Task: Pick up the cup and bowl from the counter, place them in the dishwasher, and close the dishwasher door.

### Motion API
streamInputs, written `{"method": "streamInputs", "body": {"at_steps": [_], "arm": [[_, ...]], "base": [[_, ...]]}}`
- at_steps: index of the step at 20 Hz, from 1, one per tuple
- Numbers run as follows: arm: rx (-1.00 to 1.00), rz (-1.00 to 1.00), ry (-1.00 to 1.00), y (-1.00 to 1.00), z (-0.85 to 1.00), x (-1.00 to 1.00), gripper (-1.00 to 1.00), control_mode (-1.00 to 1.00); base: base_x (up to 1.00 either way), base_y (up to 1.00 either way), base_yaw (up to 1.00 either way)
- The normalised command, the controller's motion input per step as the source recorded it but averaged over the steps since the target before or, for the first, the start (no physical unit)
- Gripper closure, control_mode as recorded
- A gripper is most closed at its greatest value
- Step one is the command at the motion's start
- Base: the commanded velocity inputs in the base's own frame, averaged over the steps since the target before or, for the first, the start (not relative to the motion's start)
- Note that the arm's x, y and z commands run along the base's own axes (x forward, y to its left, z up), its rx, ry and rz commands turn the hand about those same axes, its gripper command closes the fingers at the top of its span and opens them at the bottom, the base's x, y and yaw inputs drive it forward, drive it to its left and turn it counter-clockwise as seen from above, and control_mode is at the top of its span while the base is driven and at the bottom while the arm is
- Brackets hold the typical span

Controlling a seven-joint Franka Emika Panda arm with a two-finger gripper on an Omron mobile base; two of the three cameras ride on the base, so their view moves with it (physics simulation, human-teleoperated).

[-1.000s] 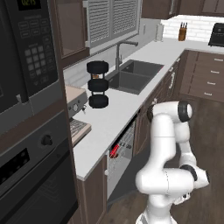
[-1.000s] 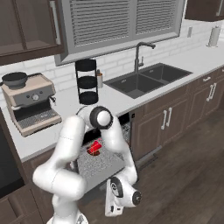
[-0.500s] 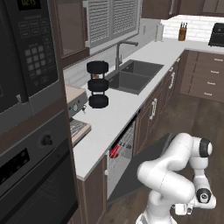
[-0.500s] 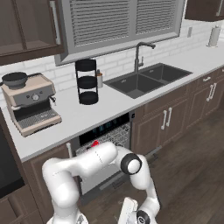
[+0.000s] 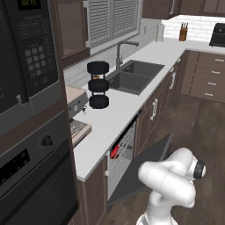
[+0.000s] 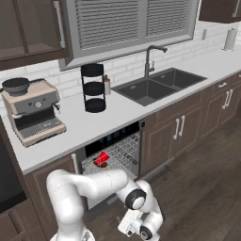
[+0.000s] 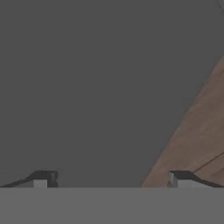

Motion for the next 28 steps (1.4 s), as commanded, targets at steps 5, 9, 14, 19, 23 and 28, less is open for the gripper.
{"method": "streamInputs", "body": {"at_steps": [5, 9, 14, 19, 23, 28], "arm": [[0.14, -0.12, 0.00, 0.69, -0.23, 1.00, -1.00, -1.00], [0.09, -0.11, 0.00, 0.91, 0.00, 1.00, -1.00, -1.00], [0.00, -0.11, -0.06, 1.00, 0.17, 1.00, -1.00, -1.00], [0.04, -0.01, -0.01, 1.00, 0.12, 1.00, -1.00, -1.00], [0.04, 0.00, 0.05, 1.00, -0.02, 1.00, -1.00, -1.00], [0.04, 0.00, 0.07, 1.00, -0.04, 1.00, -1.00, -1.00]], "base": [[0.00, 0.00, 0.00], [0.00, 0.00, 0.00], [0.00, 0.00, 0.00], [0.00, 0.00, 0.00], [0.00, 0.00, 0.00], [0.00, 0.00, 0.00]]}}
